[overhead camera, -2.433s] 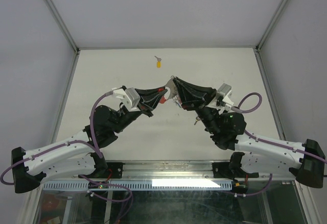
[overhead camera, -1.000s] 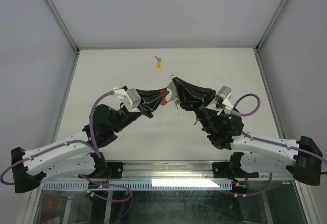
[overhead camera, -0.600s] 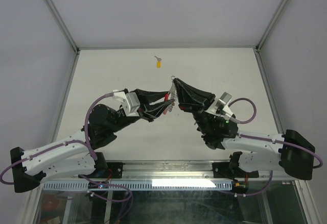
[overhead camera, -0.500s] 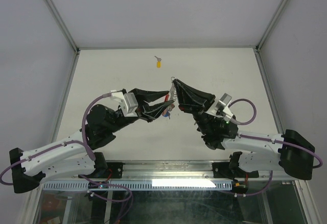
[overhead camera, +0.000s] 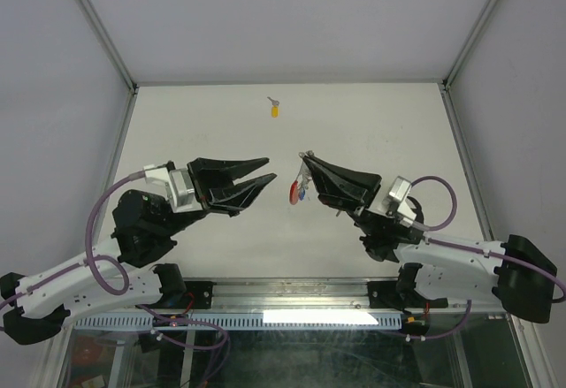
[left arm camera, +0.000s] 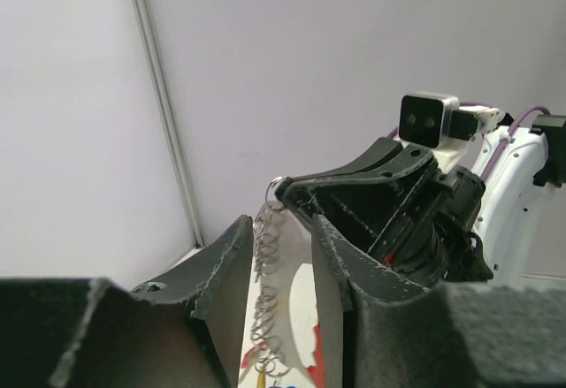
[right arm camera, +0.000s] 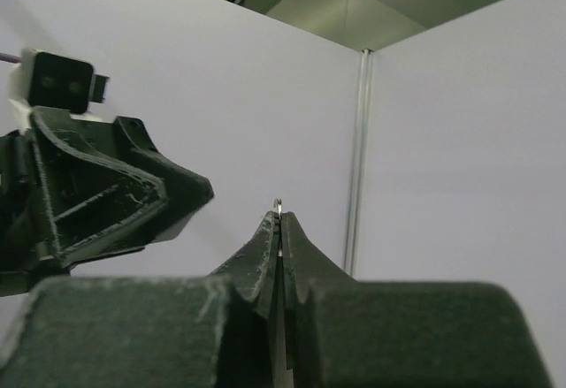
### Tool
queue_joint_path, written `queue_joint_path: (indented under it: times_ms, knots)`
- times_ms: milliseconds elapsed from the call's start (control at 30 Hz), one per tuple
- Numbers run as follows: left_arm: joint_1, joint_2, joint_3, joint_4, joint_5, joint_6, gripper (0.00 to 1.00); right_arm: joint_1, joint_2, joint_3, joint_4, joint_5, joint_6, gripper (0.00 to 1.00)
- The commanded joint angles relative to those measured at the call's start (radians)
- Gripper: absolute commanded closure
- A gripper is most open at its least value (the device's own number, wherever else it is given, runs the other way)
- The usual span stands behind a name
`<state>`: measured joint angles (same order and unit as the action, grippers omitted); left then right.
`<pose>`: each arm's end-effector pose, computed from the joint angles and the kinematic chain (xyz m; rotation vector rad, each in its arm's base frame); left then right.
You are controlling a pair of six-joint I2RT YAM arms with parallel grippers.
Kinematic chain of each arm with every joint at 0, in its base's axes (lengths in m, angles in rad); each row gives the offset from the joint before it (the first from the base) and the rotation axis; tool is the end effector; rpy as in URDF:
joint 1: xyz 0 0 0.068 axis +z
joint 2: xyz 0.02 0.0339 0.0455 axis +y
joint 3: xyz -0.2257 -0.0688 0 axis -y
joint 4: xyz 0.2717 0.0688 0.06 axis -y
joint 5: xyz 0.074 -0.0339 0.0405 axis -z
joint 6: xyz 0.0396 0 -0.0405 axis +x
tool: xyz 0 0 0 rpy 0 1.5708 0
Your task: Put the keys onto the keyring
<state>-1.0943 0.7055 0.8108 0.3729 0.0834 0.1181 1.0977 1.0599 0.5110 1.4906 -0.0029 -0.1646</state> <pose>0.0947 -0.1906 0.4003 0.7119 0.8900 -0.9188 0.1091 0.2133 0.3117 -0.3870 0.5246 0.9021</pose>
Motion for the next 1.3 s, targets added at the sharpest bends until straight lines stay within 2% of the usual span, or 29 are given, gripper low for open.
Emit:
queue_joint_path:
  times_ms: [0, 200, 400, 500, 867, 1200, 1267]
  knots:
    - [-0.012, 0.013, 0.034, -0.055, 0.061, 0.010, 0.69, -0.010, -0.050, 0.021, 0.013, -0.185, 0.034, 1.00]
    - [-0.012, 0.045, 0.079, -0.130, 0.158, 0.040, 0.76, -0.013, -0.078, 0.036, -0.053, -0.287, 0.057, 1.00]
    - [-0.012, 0.055, 0.094, -0.152, 0.206, 0.057, 0.83, -0.015, -0.089, 0.038, -0.083, -0.317, 0.062, 1.00]
    - [-0.012, 0.055, 0.094, -0.151, 0.223, 0.058, 0.83, -0.015, -0.089, 0.040, -0.091, -0.324, 0.063, 1.00]
    - [-0.012, 0.073, 0.099, -0.163, 0.243, 0.060, 0.84, -0.016, -0.096, 0.055, -0.140, -0.363, 0.055, 1.00]
    - [-0.012, 0.072, 0.100, -0.169, 0.249, 0.077, 1.00, -0.016, -0.127, 0.065, -0.236, -0.408, 0.038, 1.00]
    - [-0.012, 0.073, 0.100, -0.174, 0.251, 0.083, 1.00, -0.016, -0.135, 0.069, -0.263, -0.423, 0.033, 1.00]
